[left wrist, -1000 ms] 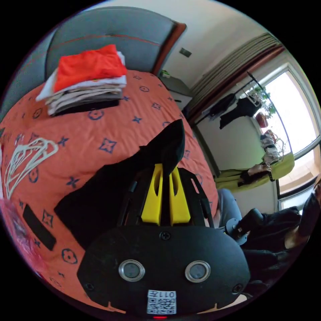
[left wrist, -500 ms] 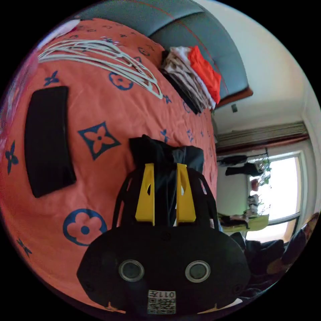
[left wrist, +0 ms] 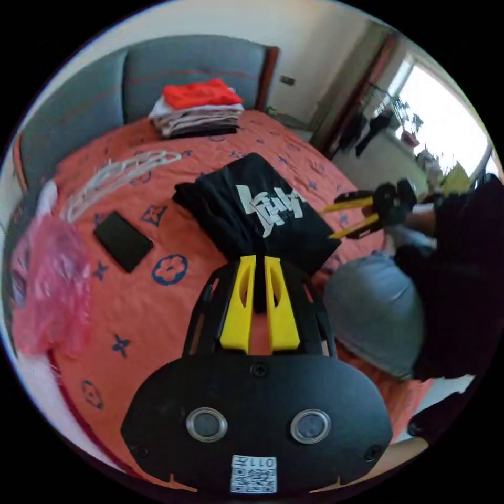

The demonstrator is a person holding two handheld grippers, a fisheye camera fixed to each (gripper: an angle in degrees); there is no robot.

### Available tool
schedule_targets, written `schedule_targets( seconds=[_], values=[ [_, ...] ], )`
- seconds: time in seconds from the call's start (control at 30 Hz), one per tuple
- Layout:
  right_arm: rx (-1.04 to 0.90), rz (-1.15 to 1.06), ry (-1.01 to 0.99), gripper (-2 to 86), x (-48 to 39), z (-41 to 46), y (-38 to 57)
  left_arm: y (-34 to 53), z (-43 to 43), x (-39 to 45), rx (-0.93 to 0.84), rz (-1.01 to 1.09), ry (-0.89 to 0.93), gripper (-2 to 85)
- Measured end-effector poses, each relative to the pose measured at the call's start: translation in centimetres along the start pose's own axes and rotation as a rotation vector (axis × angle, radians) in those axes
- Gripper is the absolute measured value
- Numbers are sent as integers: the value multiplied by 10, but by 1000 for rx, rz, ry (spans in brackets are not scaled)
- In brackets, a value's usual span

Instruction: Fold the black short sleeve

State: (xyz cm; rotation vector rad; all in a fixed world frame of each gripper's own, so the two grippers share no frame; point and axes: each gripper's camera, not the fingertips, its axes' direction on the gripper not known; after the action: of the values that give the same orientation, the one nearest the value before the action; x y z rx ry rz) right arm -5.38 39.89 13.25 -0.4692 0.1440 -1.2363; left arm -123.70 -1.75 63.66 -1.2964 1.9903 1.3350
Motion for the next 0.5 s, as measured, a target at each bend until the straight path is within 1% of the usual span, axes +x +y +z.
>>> schedule_targets(
  seconds=[0.07,0.13,0.2,0.27,0.33,0.4,0.47,0.5],
  values=[
    [-44,-70,49,119,-24,-9,23,18,0,58,8,208,-218,64],
    [-50,-104,79,116,-44,-17,35,30,6,90,-21,317,-317,80],
    [-28,-141,148,115,-66,-27,43,42,18,114,-122,412,-336,97],
    [20,-160,285,119,-91,-38,46,58,34,145,-237,538,-401,122],
    [34,-191,315,124,-109,-45,46,68,44,169,-283,613,-445,135],
    [28,-190,298,131,-122,-51,43,76,52,189,-313,689,-488,140],
    [-9,-196,380,141,-135,-50,40,86,61,207,-325,767,-586,139],
    [-16,-202,398,143,-137,-50,40,88,63,211,-335,788,-601,136]
  ],
)
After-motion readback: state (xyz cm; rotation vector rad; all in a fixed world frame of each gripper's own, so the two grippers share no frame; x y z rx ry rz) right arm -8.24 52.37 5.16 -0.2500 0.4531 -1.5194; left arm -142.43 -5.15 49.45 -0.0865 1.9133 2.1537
